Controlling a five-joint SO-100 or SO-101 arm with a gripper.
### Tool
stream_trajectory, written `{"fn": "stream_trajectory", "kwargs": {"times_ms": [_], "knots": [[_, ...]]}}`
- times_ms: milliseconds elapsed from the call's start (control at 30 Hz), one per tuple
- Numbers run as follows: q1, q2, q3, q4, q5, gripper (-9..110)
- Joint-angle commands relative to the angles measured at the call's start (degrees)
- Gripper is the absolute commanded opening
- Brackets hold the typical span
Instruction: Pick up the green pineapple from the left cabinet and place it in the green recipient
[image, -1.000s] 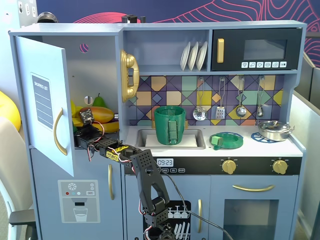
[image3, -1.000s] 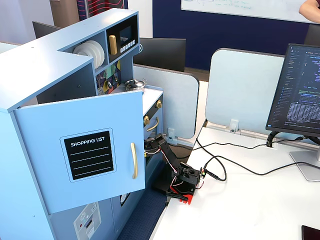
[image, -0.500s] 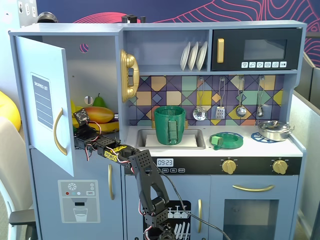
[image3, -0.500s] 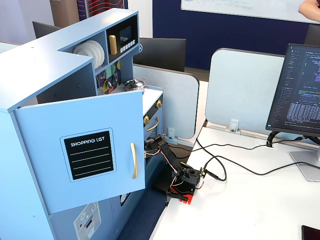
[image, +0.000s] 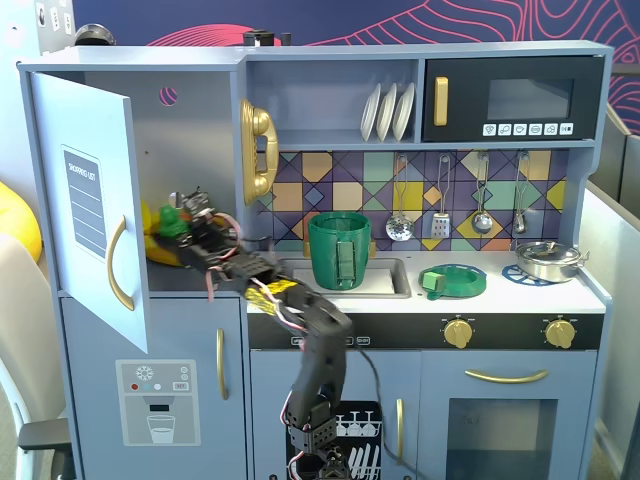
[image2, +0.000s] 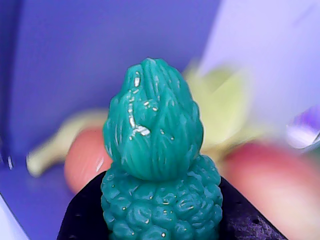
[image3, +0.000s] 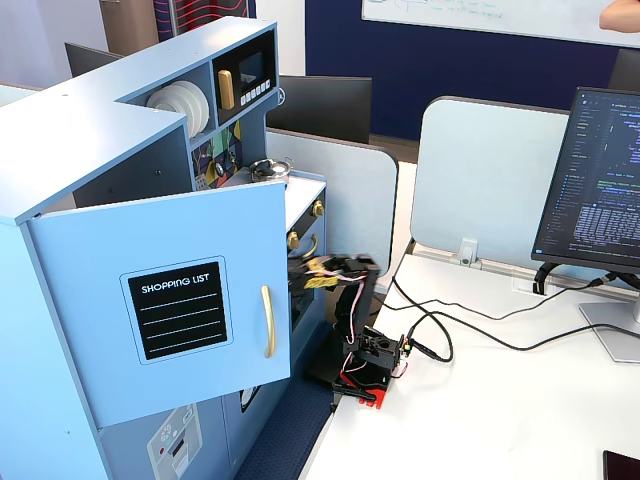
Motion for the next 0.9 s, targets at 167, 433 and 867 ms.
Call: {"fn": "stream_trajectory", "kwargs": {"times_ms": [167,433,867], "knots": [[2.72,36.74,17.93,8.44,0.00,0],[16.70,45.97,16.70,18.46,1.41,0],[45.09,34.45,1.41,25.22,5.01,0]]}}
